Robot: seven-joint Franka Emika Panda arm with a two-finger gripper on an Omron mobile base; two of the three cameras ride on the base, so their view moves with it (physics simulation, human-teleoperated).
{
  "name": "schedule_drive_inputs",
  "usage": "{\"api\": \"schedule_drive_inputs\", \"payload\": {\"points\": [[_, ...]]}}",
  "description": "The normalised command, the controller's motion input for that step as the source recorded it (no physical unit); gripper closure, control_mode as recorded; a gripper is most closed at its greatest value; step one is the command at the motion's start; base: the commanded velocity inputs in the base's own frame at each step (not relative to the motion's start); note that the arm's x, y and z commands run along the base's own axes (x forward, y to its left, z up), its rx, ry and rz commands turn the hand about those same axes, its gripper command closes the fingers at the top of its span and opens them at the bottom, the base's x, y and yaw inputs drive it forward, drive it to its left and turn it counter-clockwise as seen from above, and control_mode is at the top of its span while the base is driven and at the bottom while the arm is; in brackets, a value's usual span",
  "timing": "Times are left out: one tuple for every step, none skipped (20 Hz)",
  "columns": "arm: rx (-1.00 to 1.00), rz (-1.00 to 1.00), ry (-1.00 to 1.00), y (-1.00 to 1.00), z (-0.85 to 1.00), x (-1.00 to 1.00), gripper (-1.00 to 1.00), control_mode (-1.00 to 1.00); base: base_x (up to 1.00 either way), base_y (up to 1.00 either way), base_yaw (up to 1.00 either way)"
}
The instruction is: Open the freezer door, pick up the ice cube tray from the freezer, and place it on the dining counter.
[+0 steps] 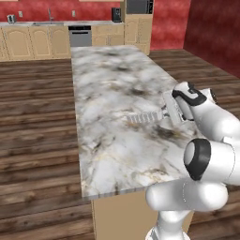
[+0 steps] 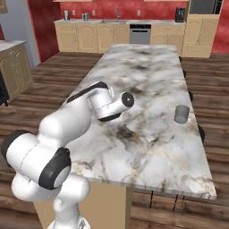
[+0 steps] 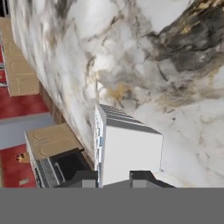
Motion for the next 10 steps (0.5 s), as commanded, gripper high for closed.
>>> {"api": "schedule_drive_inputs", "payload": {"points": [[0.0, 0.0, -0.07, -0.16, -0.64, 0.28, 1.0, -1.0, 0.0, 0.0, 0.0], [0.0, 0.0, -0.05, -0.13, -0.6, 0.34, 1.0, -1.0, 0.0, 0.0, 0.0], [0.0, 0.0, 0.0, -0.1, -0.48, 0.34, 1.0, -1.0, 0.0, 0.0, 0.0], [0.0, 0.0, 0.0, -0.09, -0.39, 0.34, 1.0, -1.0, 0.0, 0.0, 0.0], [0.0, 0.0, 0.0, -0.06, -0.41, 0.27, 1.0, -1.0, 0.0, 0.0, 0.0], [0.0, 0.0, 0.0, -0.08, -0.36, 0.23, 1.0, -1.0, 0.0, 0.0, 0.0], [0.0, 0.0, 0.0, -0.06, -0.37, 0.26, 1.0, -1.0, 0.0, 0.0, 0.0], [0.0, 0.0, 0.0, -0.03, -0.39, 0.28, 1.0, -1.0, 0.0, 0.0, 0.0], [0.0, 0.0, 0.0, -0.03, -0.44, 0.31, 1.0, -1.0, 0.0, 0.0, 0.0], [0.0, 0.0, 0.0, -0.03, -0.47, 0.29, 1.0, -1.0, 0.0, 0.0, 0.0]]}}
